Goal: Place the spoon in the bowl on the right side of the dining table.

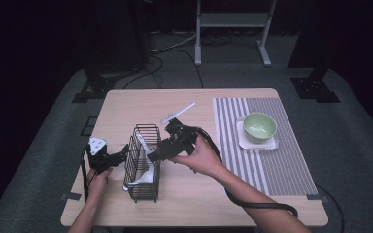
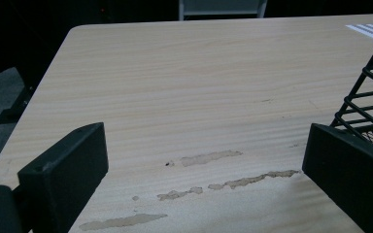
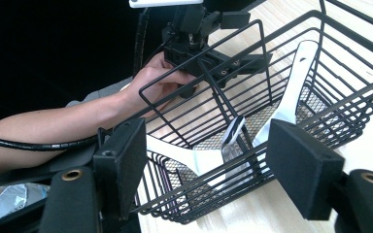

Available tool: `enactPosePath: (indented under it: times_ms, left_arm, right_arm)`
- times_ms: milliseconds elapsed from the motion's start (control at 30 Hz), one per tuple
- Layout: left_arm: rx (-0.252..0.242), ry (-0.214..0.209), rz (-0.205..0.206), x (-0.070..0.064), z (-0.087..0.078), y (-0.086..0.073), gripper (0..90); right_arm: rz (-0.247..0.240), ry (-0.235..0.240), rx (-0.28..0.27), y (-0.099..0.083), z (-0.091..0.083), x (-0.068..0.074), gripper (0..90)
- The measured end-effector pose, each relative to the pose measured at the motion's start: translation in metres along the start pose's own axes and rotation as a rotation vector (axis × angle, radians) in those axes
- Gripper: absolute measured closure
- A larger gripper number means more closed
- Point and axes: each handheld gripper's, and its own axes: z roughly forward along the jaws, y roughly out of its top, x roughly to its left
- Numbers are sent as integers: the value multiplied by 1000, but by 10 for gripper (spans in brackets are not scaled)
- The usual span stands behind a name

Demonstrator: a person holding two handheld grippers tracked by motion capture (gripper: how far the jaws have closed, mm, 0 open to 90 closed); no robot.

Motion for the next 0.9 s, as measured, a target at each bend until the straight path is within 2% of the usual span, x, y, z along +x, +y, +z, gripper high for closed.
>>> enactPosePath:
  times_ms: [233, 433, 633, 900]
  left_arm:
    - [1, -1, -1, 0, 0, 0, 16]
    - [0, -1, -5, 1, 0, 0, 16]
    - [1, -1, -1, 1, 0, 0, 16]
    - [2, -2, -1, 1, 0, 0, 16]
  right_arm:
    - [26, -18, 29, 2, 8, -2, 390]
    - [30, -47, 40, 3, 14, -4, 442]
    - [59, -66, 45, 5, 16, -6, 521]
    - [79, -84, 61, 7, 16, -6, 712]
